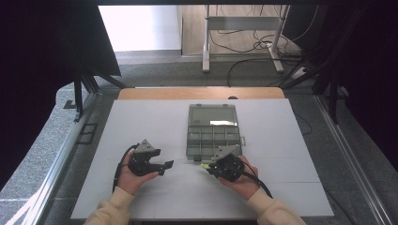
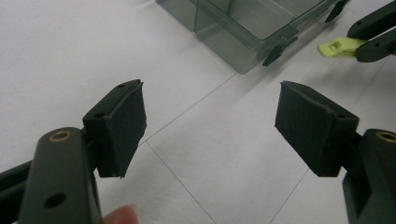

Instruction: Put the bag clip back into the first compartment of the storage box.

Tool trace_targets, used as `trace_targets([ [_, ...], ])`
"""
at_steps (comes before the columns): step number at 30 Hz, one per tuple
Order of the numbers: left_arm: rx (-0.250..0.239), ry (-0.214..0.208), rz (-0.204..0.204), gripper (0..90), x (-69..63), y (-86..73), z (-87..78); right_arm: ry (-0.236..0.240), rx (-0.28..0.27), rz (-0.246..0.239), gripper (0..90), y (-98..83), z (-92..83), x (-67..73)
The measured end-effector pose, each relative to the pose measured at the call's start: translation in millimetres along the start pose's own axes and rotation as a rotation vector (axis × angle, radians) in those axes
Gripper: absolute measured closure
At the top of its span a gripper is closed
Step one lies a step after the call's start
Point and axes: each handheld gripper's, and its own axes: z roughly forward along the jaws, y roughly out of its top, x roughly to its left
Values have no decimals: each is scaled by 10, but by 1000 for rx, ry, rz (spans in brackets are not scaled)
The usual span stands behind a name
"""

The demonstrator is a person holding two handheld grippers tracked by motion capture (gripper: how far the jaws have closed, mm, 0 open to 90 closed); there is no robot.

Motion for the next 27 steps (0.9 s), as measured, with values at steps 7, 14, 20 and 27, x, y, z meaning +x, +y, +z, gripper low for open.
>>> trace_targets([
  [7,0,-2,-1,253,3,0,1,-2,-26,-2,786,65,-68,-5],
  [14,-1,-1,0,253,3,0,1,-9,-54,-5,786,147,-140,-22],
  [20,-2,-1,0,253,8,1,-4,-13,-74,-3,785,232,-195,-59],
  [27,-9,3,-6,253,13,0,-11,-20,-82,5,785,317,-200,-102],
])
